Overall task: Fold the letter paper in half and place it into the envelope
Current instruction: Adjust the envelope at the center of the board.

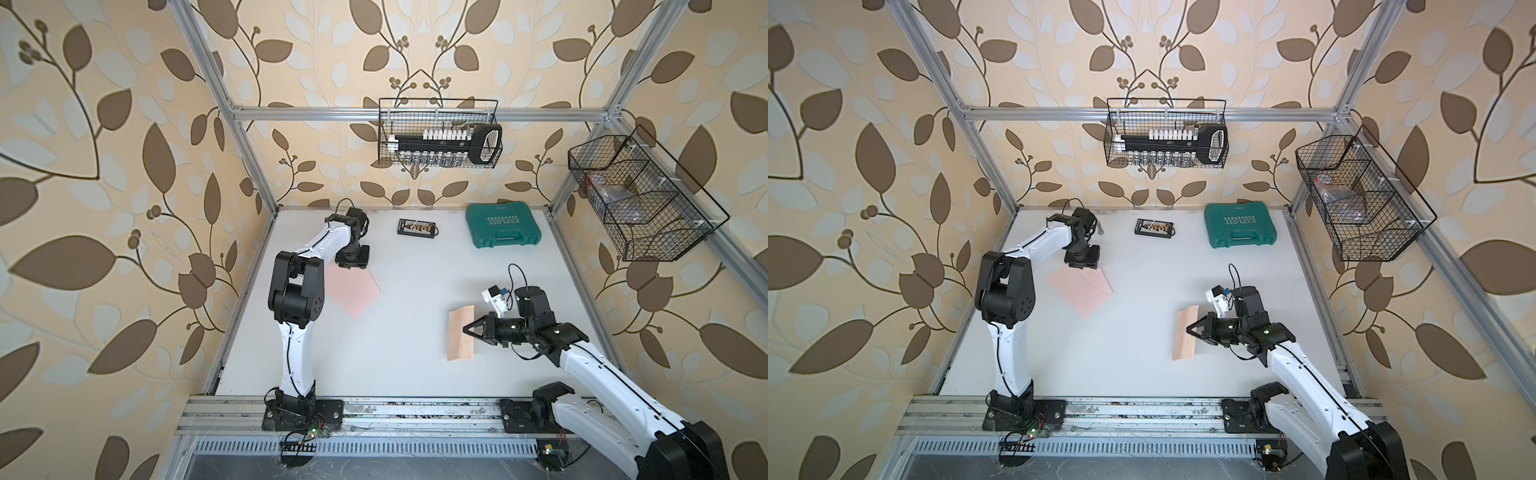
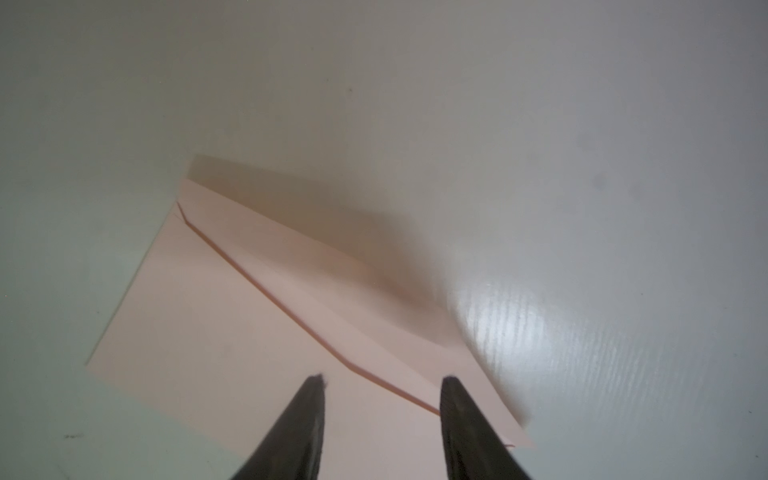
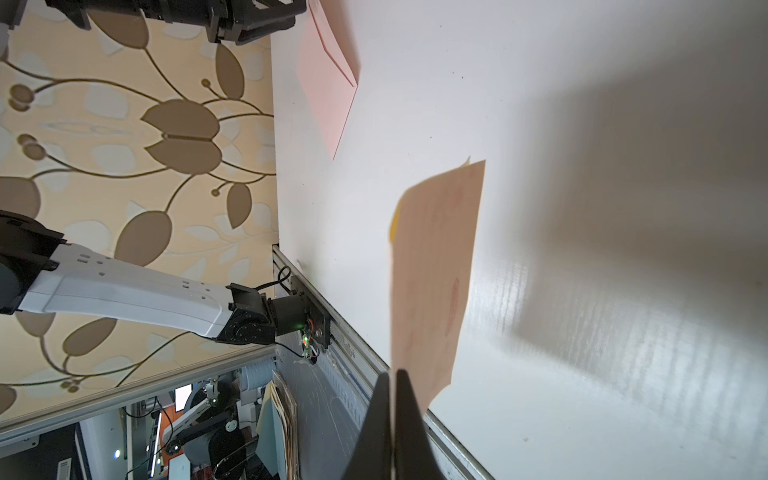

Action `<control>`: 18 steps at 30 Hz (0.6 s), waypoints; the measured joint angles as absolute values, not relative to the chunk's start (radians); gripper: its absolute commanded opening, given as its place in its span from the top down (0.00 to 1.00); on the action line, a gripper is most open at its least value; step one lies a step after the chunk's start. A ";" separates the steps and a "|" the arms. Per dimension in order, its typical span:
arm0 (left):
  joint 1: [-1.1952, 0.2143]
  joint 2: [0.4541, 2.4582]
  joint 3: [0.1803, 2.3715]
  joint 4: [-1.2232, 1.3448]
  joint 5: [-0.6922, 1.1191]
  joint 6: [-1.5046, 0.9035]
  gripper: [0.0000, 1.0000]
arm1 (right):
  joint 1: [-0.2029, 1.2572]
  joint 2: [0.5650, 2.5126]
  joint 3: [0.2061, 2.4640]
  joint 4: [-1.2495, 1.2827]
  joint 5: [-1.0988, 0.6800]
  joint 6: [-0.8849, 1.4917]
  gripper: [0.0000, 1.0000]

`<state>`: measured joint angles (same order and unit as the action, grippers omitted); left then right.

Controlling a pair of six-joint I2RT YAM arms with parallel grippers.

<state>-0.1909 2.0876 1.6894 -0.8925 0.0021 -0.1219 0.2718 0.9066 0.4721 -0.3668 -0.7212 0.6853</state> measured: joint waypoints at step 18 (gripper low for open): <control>0.044 1.993 1.532 -0.819 -0.023 -0.179 0.66 | 0.272 1.001 0.511 -0.337 -0.718 0.710 1.00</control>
<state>0.0444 1.9926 1.5318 -0.8188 -0.0231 -0.1795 0.2718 1.0012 0.5110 -0.3374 -0.7177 0.7105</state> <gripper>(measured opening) 0.346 0.047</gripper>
